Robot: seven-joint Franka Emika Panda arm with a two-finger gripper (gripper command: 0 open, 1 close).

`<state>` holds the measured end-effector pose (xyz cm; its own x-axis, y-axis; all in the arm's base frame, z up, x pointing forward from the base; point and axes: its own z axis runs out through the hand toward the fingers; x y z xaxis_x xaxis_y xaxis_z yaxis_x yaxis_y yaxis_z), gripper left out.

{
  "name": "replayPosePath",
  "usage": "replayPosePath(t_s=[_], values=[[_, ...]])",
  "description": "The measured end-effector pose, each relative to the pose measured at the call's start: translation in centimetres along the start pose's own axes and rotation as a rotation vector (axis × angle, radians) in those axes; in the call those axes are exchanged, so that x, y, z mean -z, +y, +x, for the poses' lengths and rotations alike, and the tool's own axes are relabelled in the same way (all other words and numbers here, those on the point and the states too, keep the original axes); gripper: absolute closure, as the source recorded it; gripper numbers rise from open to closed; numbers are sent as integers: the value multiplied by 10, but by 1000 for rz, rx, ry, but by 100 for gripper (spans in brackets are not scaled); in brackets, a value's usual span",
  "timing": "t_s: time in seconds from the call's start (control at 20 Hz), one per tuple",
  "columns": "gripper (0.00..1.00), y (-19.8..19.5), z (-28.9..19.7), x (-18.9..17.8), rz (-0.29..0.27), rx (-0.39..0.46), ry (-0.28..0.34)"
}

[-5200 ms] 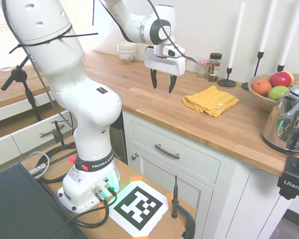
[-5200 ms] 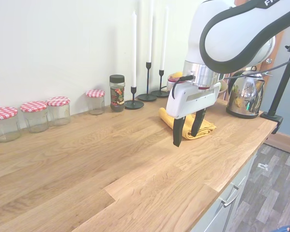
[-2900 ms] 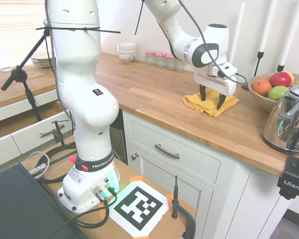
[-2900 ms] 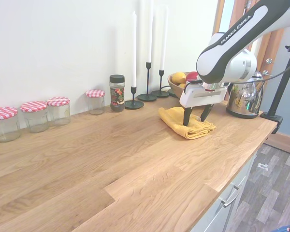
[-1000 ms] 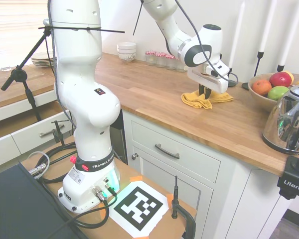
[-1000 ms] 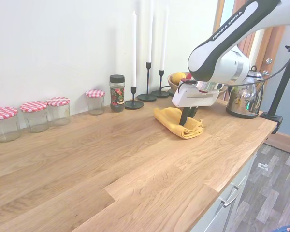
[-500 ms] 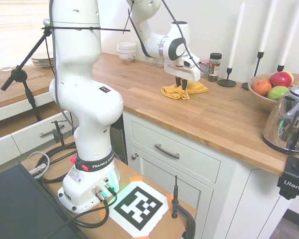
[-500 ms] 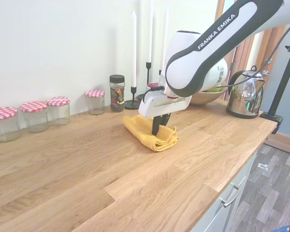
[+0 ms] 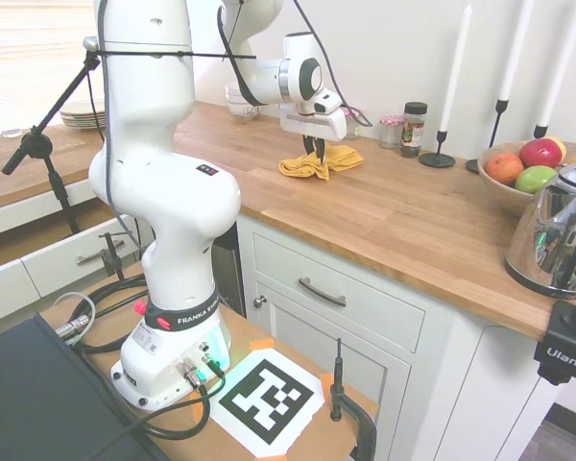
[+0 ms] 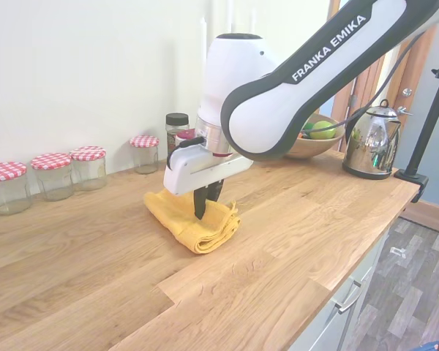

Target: Wipe the counter

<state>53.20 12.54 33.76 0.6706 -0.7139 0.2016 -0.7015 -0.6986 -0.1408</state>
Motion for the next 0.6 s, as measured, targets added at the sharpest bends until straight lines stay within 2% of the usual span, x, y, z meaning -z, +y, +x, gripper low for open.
replayPosePath(t_s=[0.3, 0.6], values=[[100, -32, -36, -9, -16, 56, 19], [100, -59, -69, -9, -41, 109, 68]])
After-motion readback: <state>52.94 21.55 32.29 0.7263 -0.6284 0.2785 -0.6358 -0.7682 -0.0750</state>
